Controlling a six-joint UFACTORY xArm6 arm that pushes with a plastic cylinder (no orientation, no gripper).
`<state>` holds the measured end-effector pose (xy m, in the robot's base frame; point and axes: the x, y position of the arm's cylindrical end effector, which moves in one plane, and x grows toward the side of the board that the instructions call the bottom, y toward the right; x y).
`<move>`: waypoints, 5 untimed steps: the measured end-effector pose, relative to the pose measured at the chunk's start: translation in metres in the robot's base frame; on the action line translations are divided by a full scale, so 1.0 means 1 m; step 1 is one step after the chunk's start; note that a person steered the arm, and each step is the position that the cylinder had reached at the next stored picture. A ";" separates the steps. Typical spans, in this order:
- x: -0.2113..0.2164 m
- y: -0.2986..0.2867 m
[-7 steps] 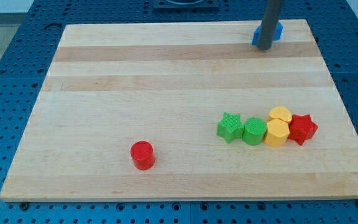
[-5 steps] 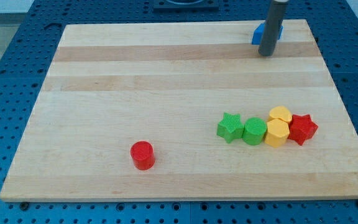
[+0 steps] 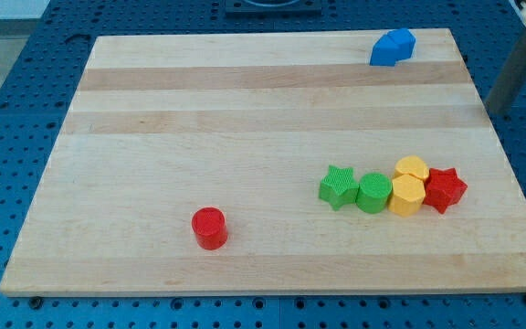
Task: Point your arm at the green star
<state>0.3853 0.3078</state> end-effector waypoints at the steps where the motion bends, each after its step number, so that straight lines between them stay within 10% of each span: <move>1: 0.011 -0.048; 5: 0.091 -0.204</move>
